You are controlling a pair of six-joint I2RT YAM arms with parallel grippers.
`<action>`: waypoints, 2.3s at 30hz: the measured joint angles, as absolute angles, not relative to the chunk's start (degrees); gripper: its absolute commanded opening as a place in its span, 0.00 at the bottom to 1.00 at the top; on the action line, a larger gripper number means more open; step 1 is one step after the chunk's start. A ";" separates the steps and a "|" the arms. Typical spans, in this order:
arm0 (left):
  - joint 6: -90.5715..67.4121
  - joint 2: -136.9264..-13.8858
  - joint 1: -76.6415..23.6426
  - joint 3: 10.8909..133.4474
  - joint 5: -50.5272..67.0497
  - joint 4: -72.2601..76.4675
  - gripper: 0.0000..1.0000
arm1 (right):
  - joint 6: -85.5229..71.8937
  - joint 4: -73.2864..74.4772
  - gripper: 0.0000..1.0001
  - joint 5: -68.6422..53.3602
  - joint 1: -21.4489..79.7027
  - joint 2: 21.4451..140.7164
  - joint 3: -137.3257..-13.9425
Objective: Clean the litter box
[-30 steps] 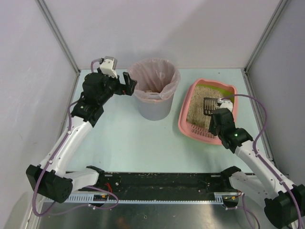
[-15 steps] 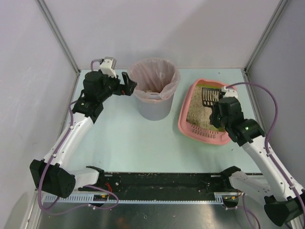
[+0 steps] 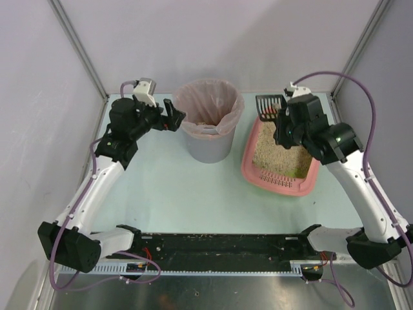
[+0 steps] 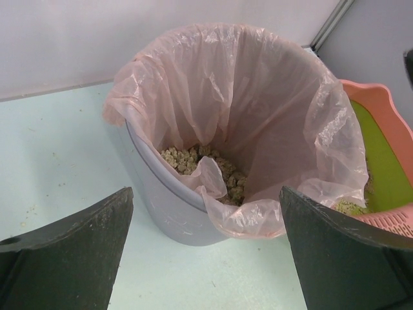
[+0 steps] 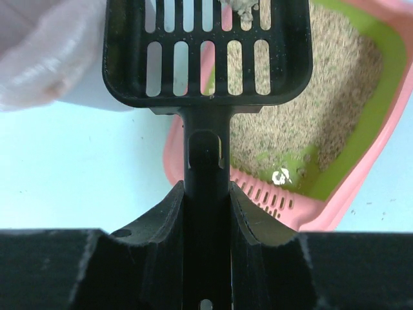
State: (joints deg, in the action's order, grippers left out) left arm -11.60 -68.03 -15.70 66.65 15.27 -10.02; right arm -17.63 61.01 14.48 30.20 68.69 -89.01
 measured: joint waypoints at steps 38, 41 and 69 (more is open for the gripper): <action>-12.23 -69.08 -10.04 66.41 21.45 -10.00 0.82 | 36.36 31.20 0.00 24.93 43.11 96.71 -103.66; -12.62 -69.82 -9.96 66.41 21.91 -10.07 0.81 | 41.93 25.89 0.00 27.07 45.52 94.28 -98.76; -13.19 -69.93 -9.76 66.41 23.40 -10.33 0.80 | 104.31 -22.06 0.02 52.71 55.68 93.78 -71.33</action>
